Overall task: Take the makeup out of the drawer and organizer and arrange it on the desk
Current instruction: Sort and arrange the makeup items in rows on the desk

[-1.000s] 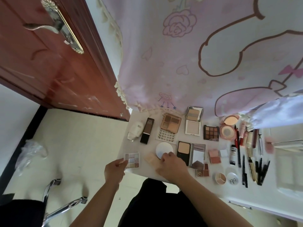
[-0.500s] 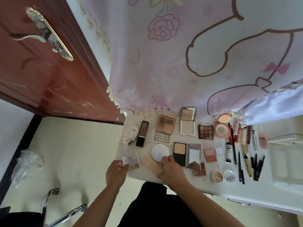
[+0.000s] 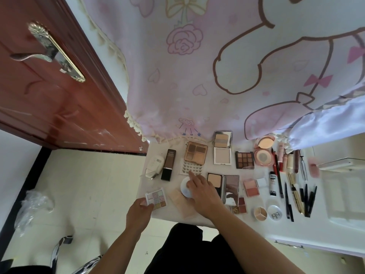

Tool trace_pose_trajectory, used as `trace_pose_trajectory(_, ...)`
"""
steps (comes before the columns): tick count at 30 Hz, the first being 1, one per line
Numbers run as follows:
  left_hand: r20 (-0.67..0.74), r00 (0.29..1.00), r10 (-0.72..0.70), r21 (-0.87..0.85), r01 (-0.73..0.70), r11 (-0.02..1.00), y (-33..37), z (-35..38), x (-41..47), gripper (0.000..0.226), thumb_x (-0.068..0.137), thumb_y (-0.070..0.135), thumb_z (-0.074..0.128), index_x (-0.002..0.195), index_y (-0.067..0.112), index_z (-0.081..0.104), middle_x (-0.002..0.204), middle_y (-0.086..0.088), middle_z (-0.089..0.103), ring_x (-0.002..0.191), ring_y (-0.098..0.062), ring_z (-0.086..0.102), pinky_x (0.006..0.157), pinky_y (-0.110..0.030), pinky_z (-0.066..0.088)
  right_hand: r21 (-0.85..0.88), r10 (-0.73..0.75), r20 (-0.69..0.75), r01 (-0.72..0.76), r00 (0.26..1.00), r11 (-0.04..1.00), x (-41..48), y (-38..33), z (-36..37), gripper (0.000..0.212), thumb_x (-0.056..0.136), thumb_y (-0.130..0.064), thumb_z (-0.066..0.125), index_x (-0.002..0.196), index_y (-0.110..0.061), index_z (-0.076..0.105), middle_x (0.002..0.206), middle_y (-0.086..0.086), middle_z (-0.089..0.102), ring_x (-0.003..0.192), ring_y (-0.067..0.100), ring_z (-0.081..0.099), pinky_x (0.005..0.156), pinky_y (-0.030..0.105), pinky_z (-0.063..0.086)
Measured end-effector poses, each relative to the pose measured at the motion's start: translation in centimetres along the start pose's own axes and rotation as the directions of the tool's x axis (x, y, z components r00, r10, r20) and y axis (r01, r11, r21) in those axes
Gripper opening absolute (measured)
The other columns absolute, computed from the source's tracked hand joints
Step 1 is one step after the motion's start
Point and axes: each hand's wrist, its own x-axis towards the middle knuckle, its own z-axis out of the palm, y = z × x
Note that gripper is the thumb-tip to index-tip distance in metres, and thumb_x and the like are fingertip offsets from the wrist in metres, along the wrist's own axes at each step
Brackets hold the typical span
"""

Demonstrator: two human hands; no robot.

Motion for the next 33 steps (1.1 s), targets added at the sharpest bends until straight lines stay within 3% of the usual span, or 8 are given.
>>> trace_pose_trajectory(5,-0.078,0.997,-0.002,-0.034,-0.001,0.999,1.0,-0.4,-0.9,0.046,0.090,0.025,0.065,0.133,0.016,0.051,0.118,-0.010,0.060,0.095,-0.024,0.059,0.083,-0.036,0.047,0.224,0.122,-0.045,-0.109,0.992,0.968,-0.4,0.6,-1.9,0.055,0.078,-0.057,0.058,0.119,-0.022,0.048,0.127,-0.003,0.052,0.114,0.022,0.050,0.087,0.035,0.045)
trace_pose_trajectory(8,-0.176,0.977,0.123,-0.072,-0.138,0.988,3.6,-1.0,-2.2,0.033,0.093,0.029,0.061,0.124,0.020,0.055,0.118,-0.006,0.059,0.088,-0.016,0.060,0.075,-0.032,0.044,0.722,0.361,-0.008,-0.245,0.932,0.648,-1.7,0.4,-3.5,0.078,0.058,-0.065,0.074,0.123,-0.030,0.048,0.111,-0.014,0.060,0.098,0.008,0.060,0.080,0.030,0.054)
trace_pose_trajectory(11,0.056,0.985,0.166,-0.275,-0.144,0.951,7.6,-1.3,-3.9,0.025,0.098,0.038,0.054,0.110,0.019,0.065,0.107,-0.004,0.067,0.095,-0.020,0.063,0.076,-0.032,0.049,0.899,0.352,-0.050,-0.111,0.935,0.424,-3.4,0.0,-5.4,0.091,0.058,-0.049,0.091,0.135,-0.036,0.045,0.118,-0.019,0.060,0.100,0.000,0.063,0.082,0.022,0.057)
trace_pose_trajectory(16,0.512,0.787,0.345,-0.327,-0.193,0.925,13.4,-1.8,-6.4,0.063,0.097,0.064,0.022,0.119,0.028,0.069,0.113,-0.002,0.072,0.094,-0.015,0.059,0.078,-0.033,0.042,0.786,0.226,-0.229,0.043,0.947,0.616,-6.2,-1.4,-9.7,0.066,0.070,-0.064,0.075,0.125,-0.057,0.038,0.119,-0.032,0.043,0.108,-0.007,0.053,0.091,0.012,0.047)
trace_pose_trajectory(19,0.622,0.674,0.399,-0.335,-0.231,0.914,15.9,-1.9,-7.7,0.063,0.094,0.072,0.017,0.122,0.043,0.065,0.123,0.003,0.069,0.108,-0.016,0.059,0.090,-0.035,0.042,0.709,0.181,-0.254,0.056,0.950,0.703,-6.7,-1.4,-10.8,0.075,0.072,-0.071,0.070,0.136,-0.043,0.042,0.122,-0.027,0.040,0.115,-0.006,0.046,0.097,0.014,0.042)
trace_pose_trajectory(22,0.638,0.652,0.410,-0.329,-0.250,0.911,17.2,-1.7,-8.6,0.052,0.089,0.078,0.023,0.113,0.056,0.065,0.125,0.012,0.067,0.124,-0.013,0.057,0.114,-0.046,0.037,0.651,0.170,-0.296,0.068,0.940,0.756,-6.9,-1.3,-11.5,0.083,0.075,-0.076,0.063,0.142,-0.033,0.042,0.125,-0.021,0.040,0.118,-0.001,0.045,0.102,0.019,0.042)
trace_pose_trajectory(26,0.627,0.660,0.413,-0.332,-0.253,0.909,18.1,-1.1,-9.6,0.063,0.089,0.073,0.014,0.108,0.050,0.070,0.120,0.005,0.070,0.120,-0.017,0.061,0.112,-0.046,0.038,0.541,0.140,-0.357,0.082,0.923,0.837,-7.2,-1.3,-12.3,0.077,0.081,-0.079,0.049,0.138,-0.028,0.042,0.122,-0.020,0.038,0.111,-0.004,0.040,0.101,0.022,0.038)
trace_pose_trajectory(33,0.645,0.668,0.371,-0.397,-0.122,0.910,17.9,-0.5,-9.7,0.072,0.093,0.067,0.014,0.124,0.026,0.065,0.120,0.000,0.071,0.115,-0.014,0.064,0.106,-0.036,0.045,0.441,0.033,-0.366,0.142,0.930,0.886,-8.0,-1.3,-13.5,0.075,0.080,-0.065,0.064,0.136,-0.024,0.039,0.124,-0.016,0.032,0.111,0.001,0.034,0.097,0.017,0.032)
